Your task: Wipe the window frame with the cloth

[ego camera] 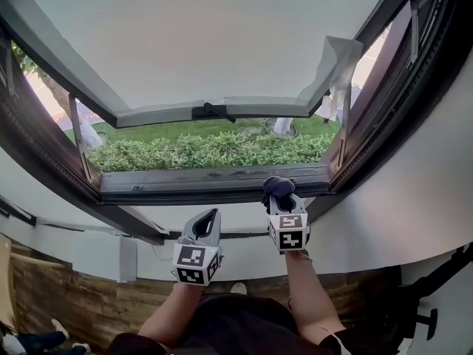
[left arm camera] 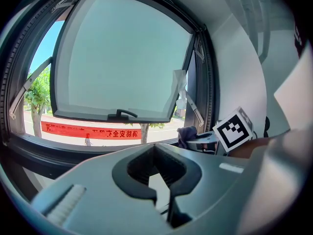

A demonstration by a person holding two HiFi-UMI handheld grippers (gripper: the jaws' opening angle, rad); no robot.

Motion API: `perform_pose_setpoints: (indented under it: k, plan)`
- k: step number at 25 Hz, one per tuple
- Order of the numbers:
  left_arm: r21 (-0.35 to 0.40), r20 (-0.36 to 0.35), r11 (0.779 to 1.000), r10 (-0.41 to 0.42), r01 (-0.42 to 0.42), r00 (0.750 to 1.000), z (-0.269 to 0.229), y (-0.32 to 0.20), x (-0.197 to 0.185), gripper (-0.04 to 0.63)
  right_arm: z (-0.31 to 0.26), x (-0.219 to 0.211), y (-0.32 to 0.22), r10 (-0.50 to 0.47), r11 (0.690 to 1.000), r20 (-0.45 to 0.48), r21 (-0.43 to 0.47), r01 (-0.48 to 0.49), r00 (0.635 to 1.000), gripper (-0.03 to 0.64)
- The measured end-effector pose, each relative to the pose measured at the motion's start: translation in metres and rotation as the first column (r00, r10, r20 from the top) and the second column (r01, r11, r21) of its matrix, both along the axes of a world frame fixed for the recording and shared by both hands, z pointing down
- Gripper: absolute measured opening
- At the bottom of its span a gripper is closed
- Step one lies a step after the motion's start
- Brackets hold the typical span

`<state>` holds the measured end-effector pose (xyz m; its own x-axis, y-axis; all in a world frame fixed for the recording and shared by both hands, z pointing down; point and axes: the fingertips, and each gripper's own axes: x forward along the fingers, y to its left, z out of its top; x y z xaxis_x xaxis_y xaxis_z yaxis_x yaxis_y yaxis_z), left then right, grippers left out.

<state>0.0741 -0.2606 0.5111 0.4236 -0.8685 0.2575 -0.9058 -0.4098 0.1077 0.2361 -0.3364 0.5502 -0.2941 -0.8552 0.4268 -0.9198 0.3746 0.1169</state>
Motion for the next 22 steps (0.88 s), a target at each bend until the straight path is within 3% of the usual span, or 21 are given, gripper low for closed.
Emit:
perform_pose_setpoints:
  k: [22]
  plan:
    - [-0.005,-0.004,0.999,0.046,-0.046,0.999,0.003,-0.001,0.020,0.006,-0.004,0.096,-0.013,0.211,0.977,-0.011,0.016,-0.210,0.978,0.063]
